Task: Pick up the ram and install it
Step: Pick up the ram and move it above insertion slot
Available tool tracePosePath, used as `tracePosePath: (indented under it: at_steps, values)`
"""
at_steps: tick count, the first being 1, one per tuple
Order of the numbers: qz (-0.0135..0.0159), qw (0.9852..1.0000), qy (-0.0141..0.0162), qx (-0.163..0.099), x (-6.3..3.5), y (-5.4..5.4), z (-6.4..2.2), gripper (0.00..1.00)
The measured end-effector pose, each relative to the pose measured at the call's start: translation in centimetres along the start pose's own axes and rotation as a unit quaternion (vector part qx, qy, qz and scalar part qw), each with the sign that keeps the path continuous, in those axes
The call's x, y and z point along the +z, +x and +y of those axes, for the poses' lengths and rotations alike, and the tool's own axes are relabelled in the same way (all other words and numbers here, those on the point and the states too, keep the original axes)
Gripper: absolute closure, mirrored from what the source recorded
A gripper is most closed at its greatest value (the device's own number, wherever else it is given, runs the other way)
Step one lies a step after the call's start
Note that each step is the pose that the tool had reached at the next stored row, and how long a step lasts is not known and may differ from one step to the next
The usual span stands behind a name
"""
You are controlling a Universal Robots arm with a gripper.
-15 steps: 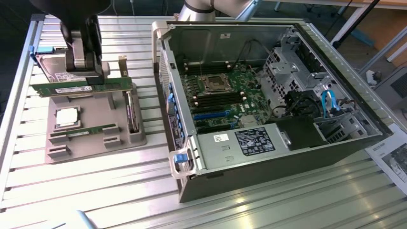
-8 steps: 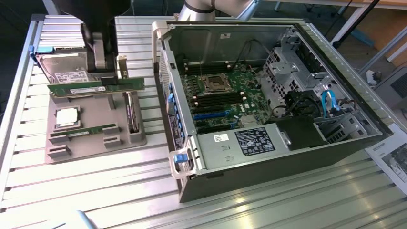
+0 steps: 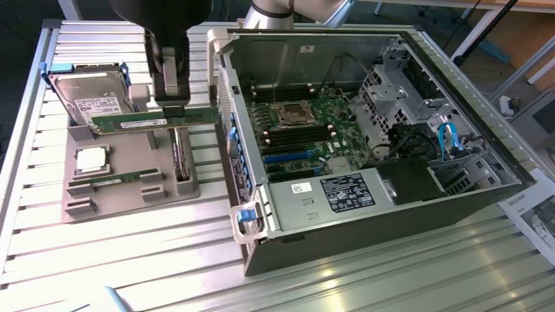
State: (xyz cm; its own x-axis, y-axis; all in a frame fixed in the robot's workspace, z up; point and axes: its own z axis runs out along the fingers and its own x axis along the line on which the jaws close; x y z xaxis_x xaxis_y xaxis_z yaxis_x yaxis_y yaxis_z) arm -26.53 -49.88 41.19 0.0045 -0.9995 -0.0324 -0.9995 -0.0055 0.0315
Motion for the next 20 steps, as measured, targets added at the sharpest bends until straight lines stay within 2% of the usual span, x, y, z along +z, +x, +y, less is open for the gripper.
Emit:
tracePosePath:
  at_steps: [2,4,13,20]
  values:
    - [0.0000,1.0000,0.0000,0.000,-0.01,0.1,-0.47,0.88]
    - [0.0000,1.0000,-0.0001,0.000,-0.06,0.3,-1.55,0.88]
    - [0.0001,1.0000,-0.0001,0.000,-0.15,0.7,-3.97,0.88]
    - [0.0000,1.0000,-0.0002,0.000,-0.24,1.2,-6.37,0.88]
